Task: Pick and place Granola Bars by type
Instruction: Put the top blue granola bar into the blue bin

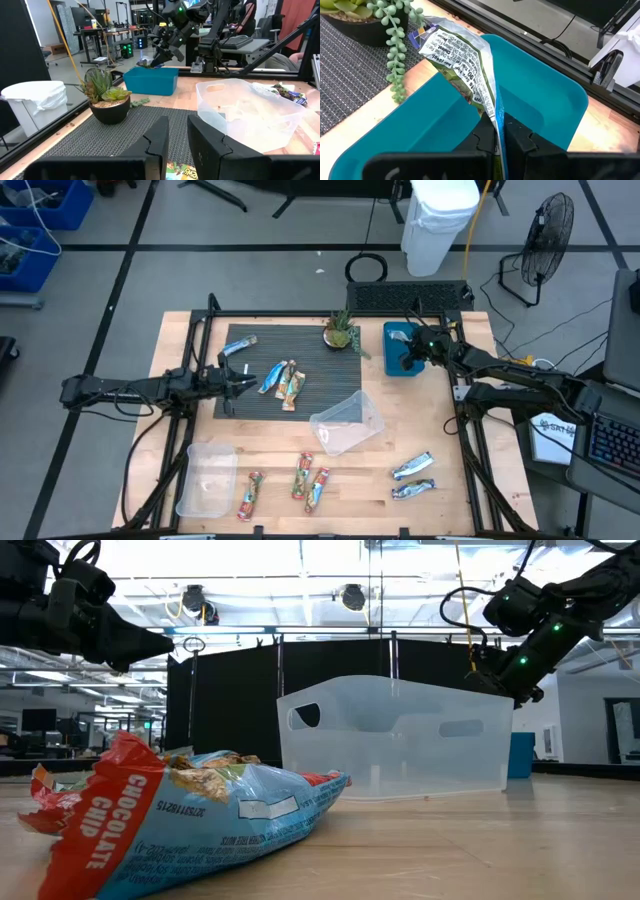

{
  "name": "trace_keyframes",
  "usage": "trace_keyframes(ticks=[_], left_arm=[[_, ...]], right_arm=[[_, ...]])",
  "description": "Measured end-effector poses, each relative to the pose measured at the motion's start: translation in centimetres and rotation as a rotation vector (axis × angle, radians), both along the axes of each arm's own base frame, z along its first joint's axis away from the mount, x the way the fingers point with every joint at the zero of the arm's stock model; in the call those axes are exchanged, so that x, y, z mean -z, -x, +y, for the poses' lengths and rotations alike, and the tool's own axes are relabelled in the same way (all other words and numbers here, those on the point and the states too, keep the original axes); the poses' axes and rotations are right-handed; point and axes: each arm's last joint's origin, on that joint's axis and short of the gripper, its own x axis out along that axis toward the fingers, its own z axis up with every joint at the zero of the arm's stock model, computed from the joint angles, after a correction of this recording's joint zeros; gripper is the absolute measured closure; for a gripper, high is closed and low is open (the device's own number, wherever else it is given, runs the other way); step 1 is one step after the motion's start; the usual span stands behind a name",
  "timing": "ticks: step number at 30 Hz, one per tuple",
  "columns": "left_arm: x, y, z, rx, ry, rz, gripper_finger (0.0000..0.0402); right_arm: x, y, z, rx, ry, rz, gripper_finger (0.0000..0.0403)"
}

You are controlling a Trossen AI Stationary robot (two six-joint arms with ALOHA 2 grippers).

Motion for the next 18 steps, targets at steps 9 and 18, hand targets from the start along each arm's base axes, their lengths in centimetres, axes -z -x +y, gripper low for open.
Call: trace_keyframes(ticks=[9,18], left_arm=[[0.00,0.00,0.00,0.000,0.000,0.000,0.0325],[-0.01,0.00,0.00,0.000,0.000,0.000,0.0325]], right_arm=[[-0.01,0.00,0.00,0.001,0.000,-0.001,0.0393],[-0.01,0.01,-0.01,0.002,0.001,0.000,0.0370]])
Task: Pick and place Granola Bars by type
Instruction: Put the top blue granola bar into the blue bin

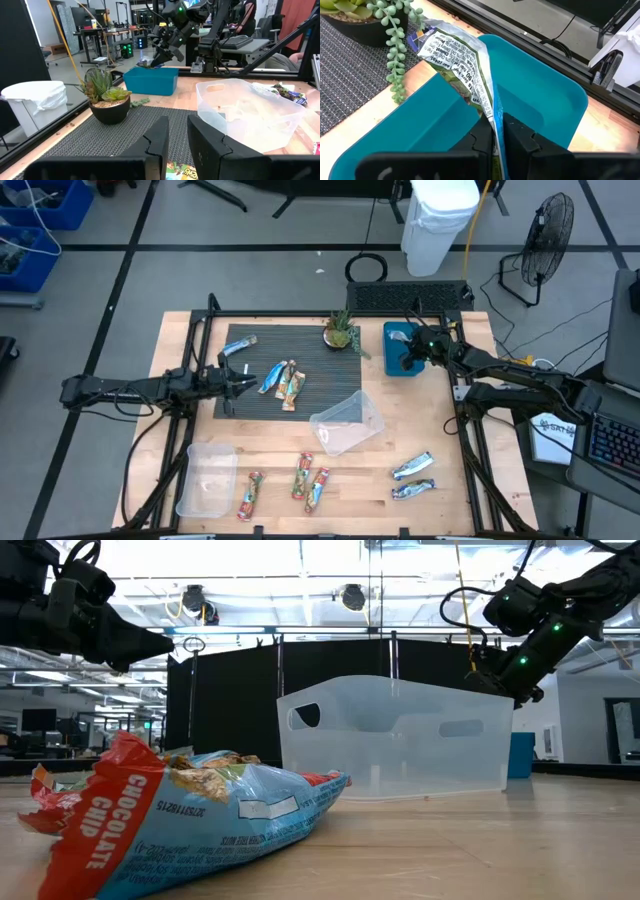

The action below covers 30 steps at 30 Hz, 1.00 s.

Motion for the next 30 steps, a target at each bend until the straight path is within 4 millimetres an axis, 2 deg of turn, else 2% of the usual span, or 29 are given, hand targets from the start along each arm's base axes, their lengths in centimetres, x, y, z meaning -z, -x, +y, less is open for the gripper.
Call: trace_keyframes(ticks=[8,30], left_arm=[[0.0,0.0,0.0,-0.001,0.000,0.000,0.0325],[0.0,0.0,0.0,0.000,0.000,0.000,0.0325]], right_arm=[[-0.1,0.2,-0.2,0.083,0.055,0.042,0.0361],[1.0,0.4,0.0,0.077,0.078,0.001,0.0358]])
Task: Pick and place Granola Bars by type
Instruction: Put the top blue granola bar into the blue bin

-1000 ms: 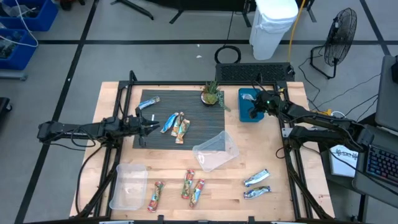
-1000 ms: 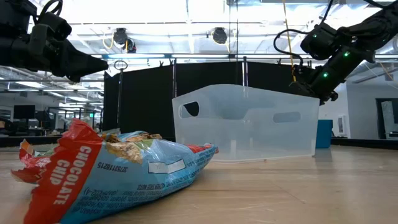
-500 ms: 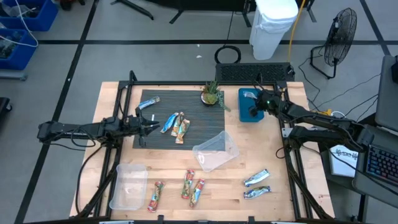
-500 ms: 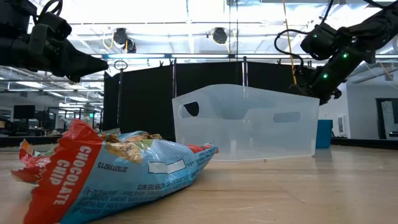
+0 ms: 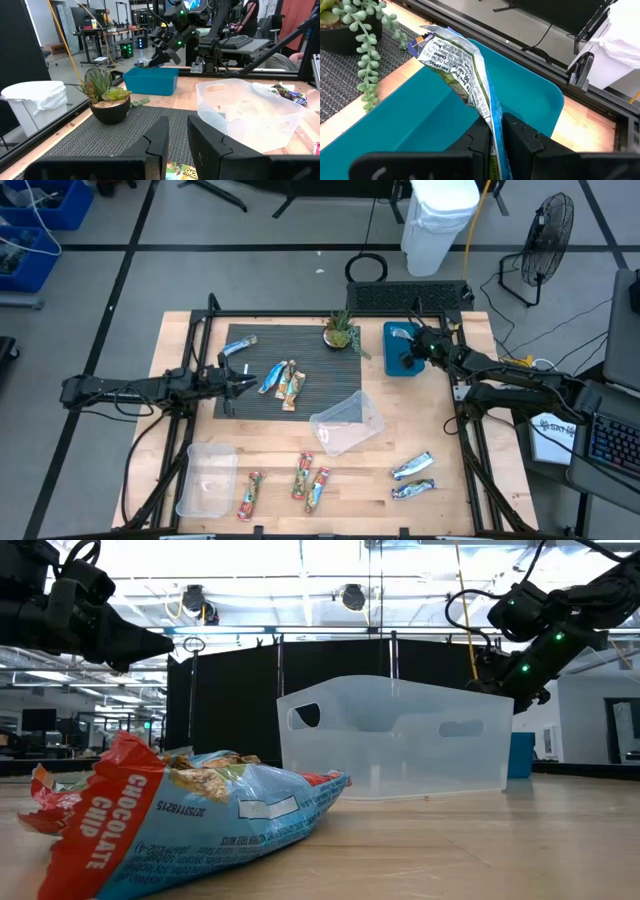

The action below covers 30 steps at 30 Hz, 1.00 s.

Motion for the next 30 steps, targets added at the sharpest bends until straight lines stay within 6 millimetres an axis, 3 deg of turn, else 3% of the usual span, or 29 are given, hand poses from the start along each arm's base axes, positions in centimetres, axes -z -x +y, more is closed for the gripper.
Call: trace_keyframes(ticks=[30], left_arm=[[0.00,0.00,0.00,0.000,0.000,0.000,0.0325]], right_arm=[[-0.33,-0.38,-0.04,-0.051,-0.006,-0.073,0.0278]])
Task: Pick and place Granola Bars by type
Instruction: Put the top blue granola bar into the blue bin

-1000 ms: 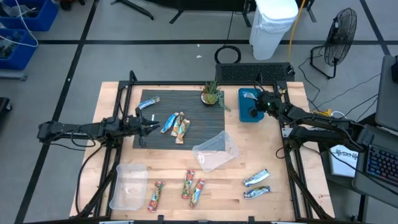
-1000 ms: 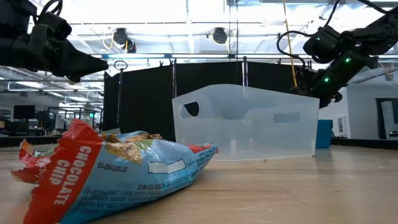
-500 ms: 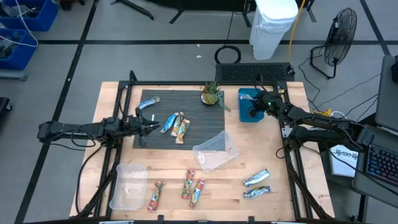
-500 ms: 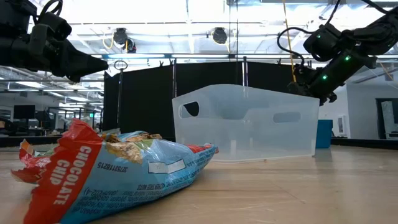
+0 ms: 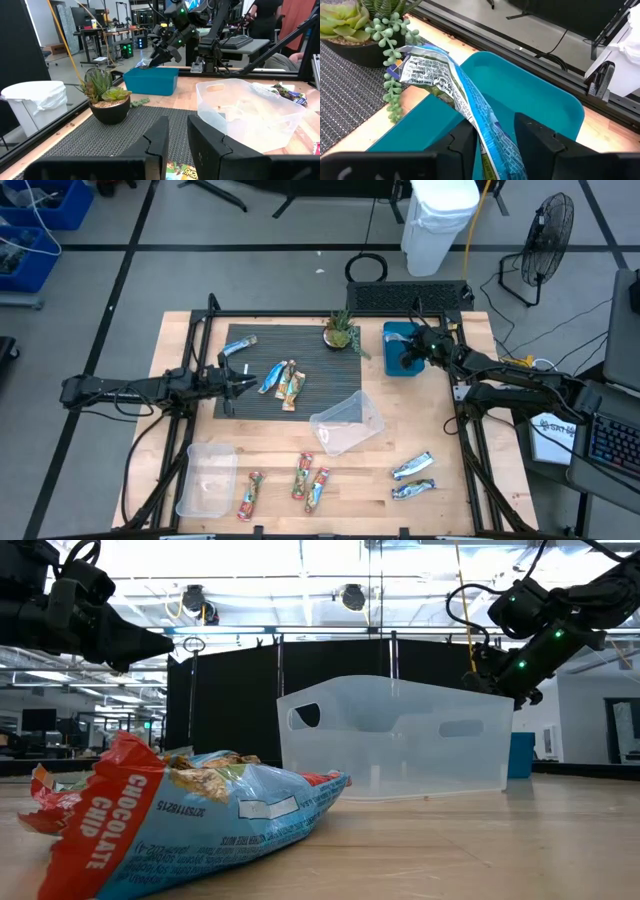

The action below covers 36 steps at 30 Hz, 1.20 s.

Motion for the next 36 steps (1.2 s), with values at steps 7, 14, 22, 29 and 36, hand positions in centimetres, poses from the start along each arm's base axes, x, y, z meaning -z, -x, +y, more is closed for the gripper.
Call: trace_keyframes(ticks=[7,14,22,29,36], left_arm=[[0.00,0.00,0.00,0.000,0.000,0.000,0.0325],[0.00,0.00,0.00,0.000,0.000,0.000,0.0325],[0.00,0.00,0.00,0.000,0.000,0.000,0.0325],[0.00,0.00,0.00,0.000,0.000,0.000,0.0325],[0.00,0.00,0.00,0.000,0.000,0.000,0.0325]], right_arm=[[0.00,0.01,0.00,0.008,-0.004,-0.007,0.0264],[0.08,0.05,0.03,0.013,-0.014,-0.004,0.0251],[0.16,0.08,0.07,0.017,-0.030,-0.011,0.0236],[0.23,0.11,0.10,0.016,-0.035,-0.003,0.0219],[0.52,0.53,0.11,0.086,-0.020,0.065,0.0194]])
